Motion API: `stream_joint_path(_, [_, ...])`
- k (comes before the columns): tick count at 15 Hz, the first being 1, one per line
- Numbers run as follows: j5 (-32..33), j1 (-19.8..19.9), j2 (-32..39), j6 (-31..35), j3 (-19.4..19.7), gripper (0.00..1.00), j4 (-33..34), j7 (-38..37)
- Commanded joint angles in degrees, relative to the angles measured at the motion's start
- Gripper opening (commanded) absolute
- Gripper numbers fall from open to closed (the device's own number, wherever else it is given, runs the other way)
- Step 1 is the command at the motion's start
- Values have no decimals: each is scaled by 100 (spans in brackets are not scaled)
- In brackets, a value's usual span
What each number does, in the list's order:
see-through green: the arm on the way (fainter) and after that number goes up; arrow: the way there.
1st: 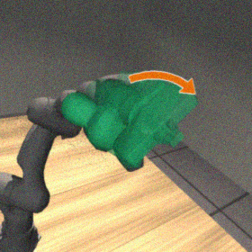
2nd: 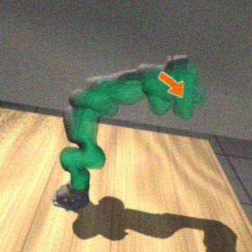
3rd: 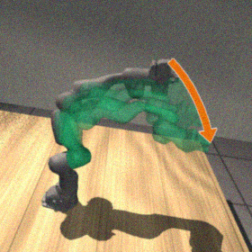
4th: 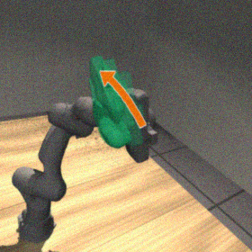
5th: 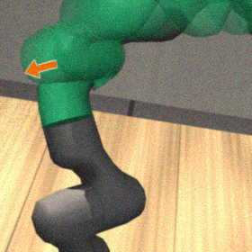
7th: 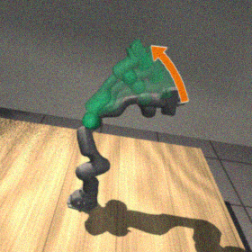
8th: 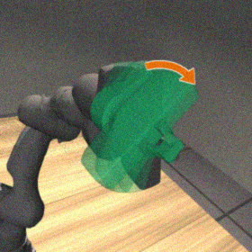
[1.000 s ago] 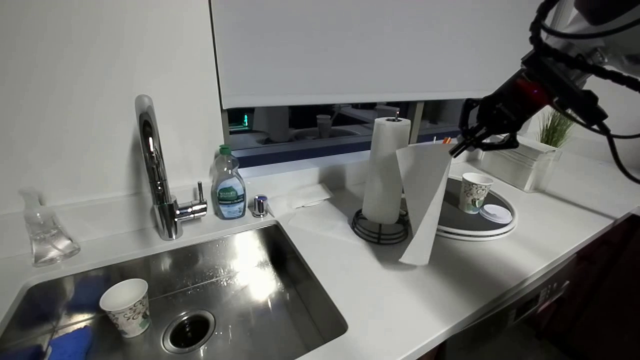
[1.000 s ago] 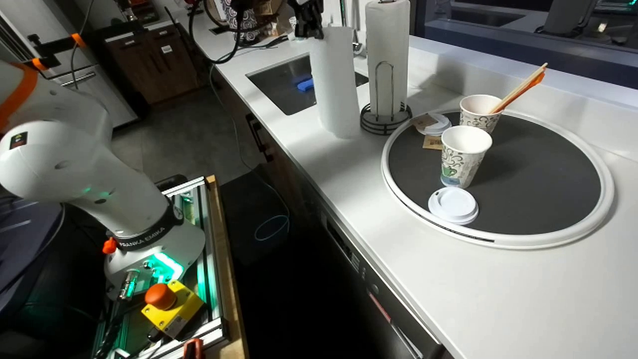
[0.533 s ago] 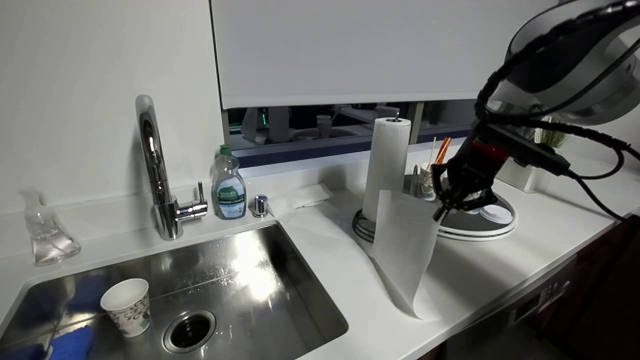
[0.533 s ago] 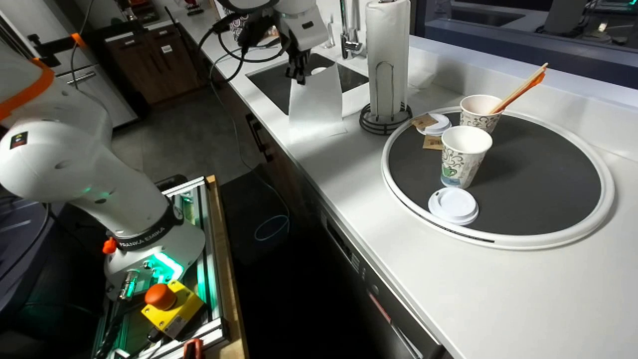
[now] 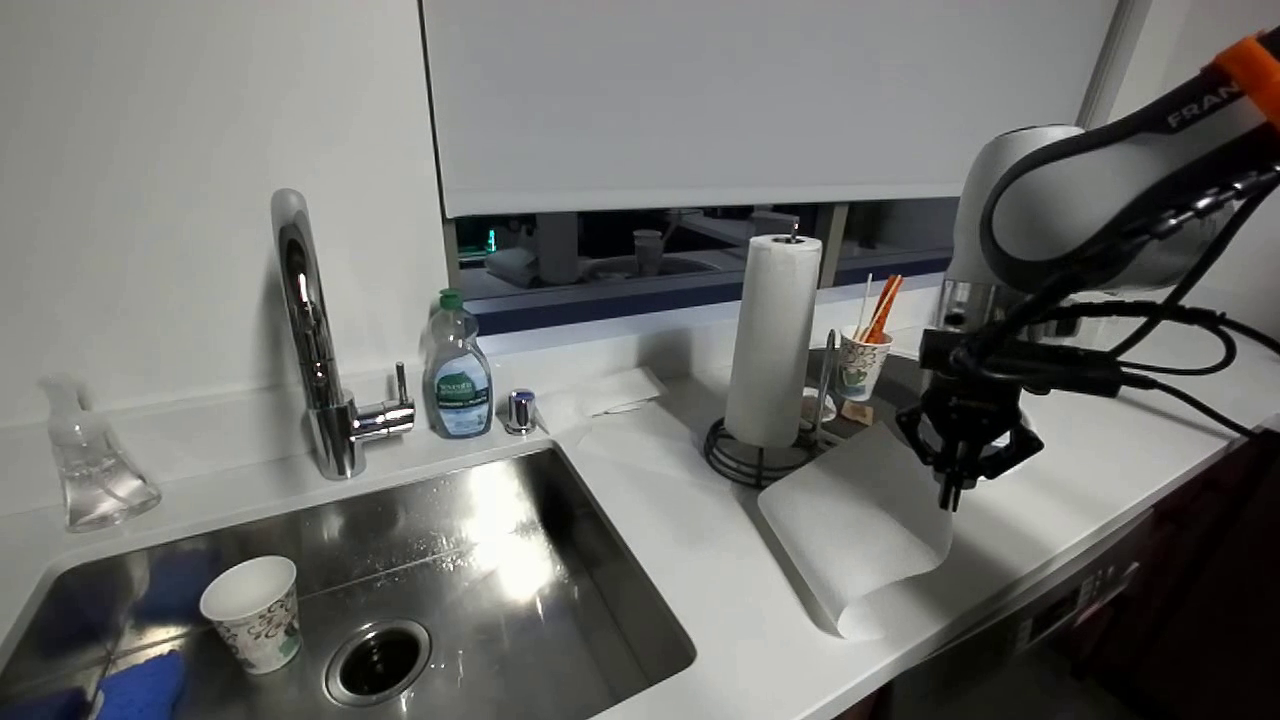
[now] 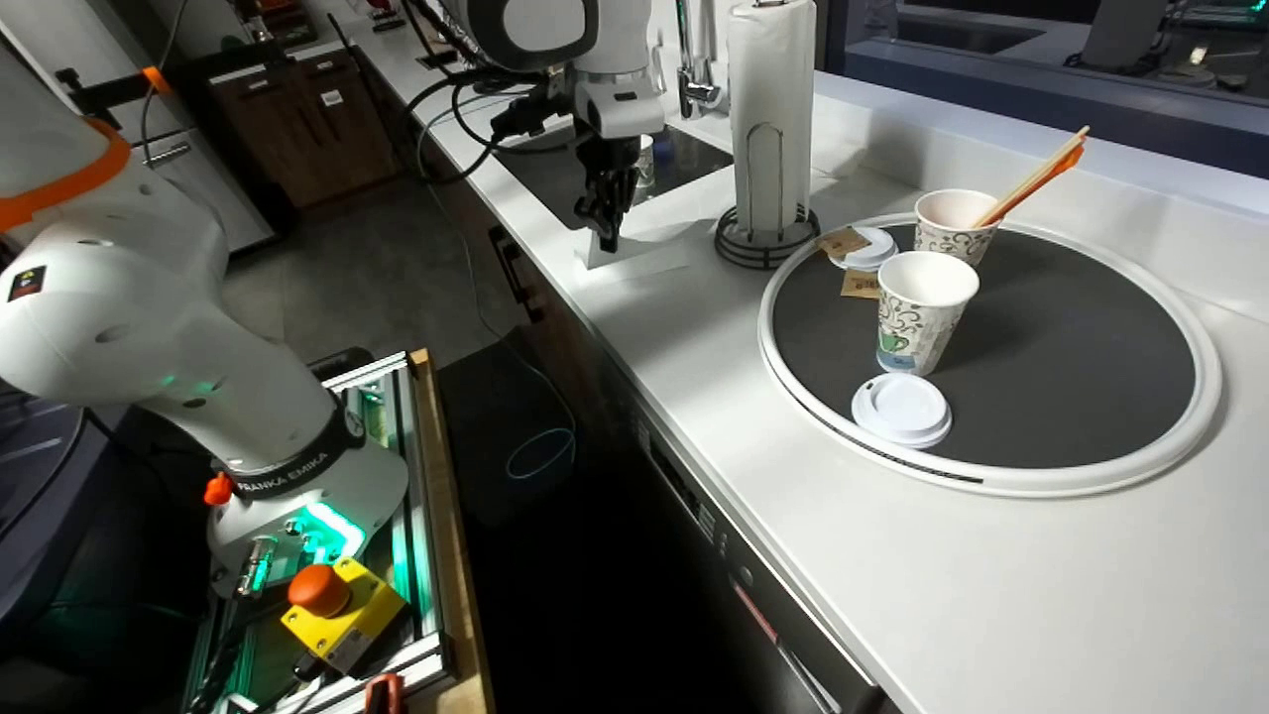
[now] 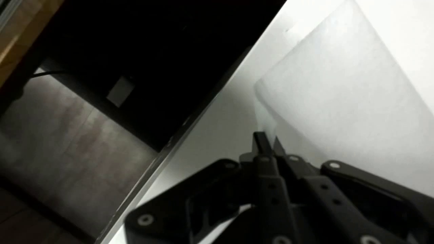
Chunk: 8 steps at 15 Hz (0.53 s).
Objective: Tear one paper towel from the roll and use it to wipe the countertop.
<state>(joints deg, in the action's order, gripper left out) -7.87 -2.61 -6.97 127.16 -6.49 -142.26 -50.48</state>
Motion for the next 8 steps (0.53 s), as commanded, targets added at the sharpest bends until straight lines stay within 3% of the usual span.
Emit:
stream_joint_path(1, [1148,41,106,-352,-116,0,214,-859])
stream_joint_path(6, [2804,32,141,-850,-157,0,384,-2079])
stream_joint_path(8, [2173,-81,153,-196,-69,0,375,-1686])
